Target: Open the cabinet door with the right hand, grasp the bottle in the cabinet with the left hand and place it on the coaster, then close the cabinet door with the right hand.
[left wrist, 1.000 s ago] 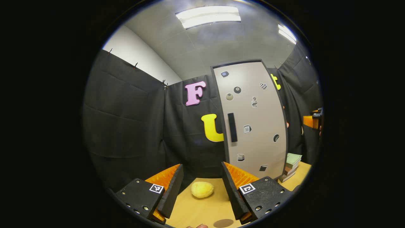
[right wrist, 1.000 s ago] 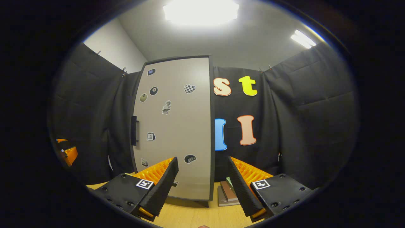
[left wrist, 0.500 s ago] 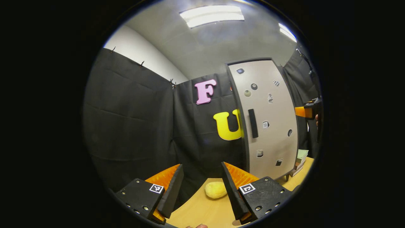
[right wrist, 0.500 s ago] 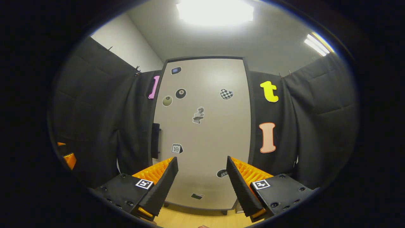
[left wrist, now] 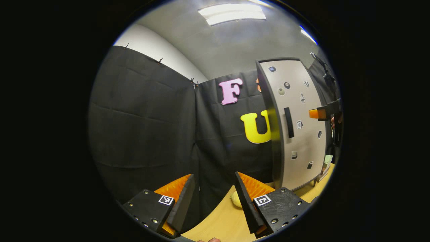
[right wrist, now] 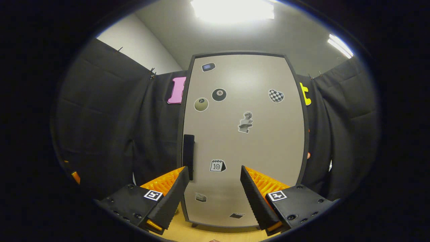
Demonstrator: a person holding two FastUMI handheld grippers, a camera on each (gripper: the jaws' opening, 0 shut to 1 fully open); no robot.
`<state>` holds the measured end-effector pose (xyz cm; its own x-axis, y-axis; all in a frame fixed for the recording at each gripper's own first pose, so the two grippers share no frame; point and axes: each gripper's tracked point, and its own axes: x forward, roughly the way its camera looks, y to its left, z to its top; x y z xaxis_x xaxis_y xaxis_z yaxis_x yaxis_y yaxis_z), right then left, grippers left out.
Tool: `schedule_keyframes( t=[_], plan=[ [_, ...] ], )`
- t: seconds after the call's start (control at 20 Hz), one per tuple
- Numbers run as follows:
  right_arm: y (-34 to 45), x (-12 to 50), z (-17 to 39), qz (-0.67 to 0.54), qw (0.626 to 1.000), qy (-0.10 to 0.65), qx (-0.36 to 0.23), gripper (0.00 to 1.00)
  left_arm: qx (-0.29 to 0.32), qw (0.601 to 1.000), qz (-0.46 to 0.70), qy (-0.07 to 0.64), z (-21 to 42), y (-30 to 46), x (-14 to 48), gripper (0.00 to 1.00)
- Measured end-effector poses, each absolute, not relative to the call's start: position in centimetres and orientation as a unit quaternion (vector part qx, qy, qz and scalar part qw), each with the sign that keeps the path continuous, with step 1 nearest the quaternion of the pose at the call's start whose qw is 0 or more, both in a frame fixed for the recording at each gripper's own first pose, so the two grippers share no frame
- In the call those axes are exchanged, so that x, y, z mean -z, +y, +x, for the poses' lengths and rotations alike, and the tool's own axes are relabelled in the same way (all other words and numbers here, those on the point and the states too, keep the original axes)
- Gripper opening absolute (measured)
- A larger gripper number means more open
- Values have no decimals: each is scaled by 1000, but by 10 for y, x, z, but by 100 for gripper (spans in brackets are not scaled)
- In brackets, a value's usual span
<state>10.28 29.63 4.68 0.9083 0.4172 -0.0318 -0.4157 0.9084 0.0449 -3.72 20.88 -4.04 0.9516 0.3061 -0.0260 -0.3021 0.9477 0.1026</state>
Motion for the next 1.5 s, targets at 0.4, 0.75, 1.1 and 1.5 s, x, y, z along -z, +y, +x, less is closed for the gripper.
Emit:
schedule_keyframes(
  t=[0.4, 0.75, 1.1, 1.5],
  plan=[
    [359, -57, 136, 21, 976, 27, -216, 98, -179, 982, 49, 29, -38, 261, 59, 68],
    [397, -43, 167, -5, 975, 56, -215, 94, -208, 976, 44, 39, -42, 288, 75, 68],
    [413, -18, 195, -18, 973, 109, -202, 70, -232, 970, 45, 51, -57, 313, 84, 68],
    [412, -14, 202, -4, 973, 129, -190, 27, -218, 974, 43, 48, -50, 306, 81, 69]
  ],
)
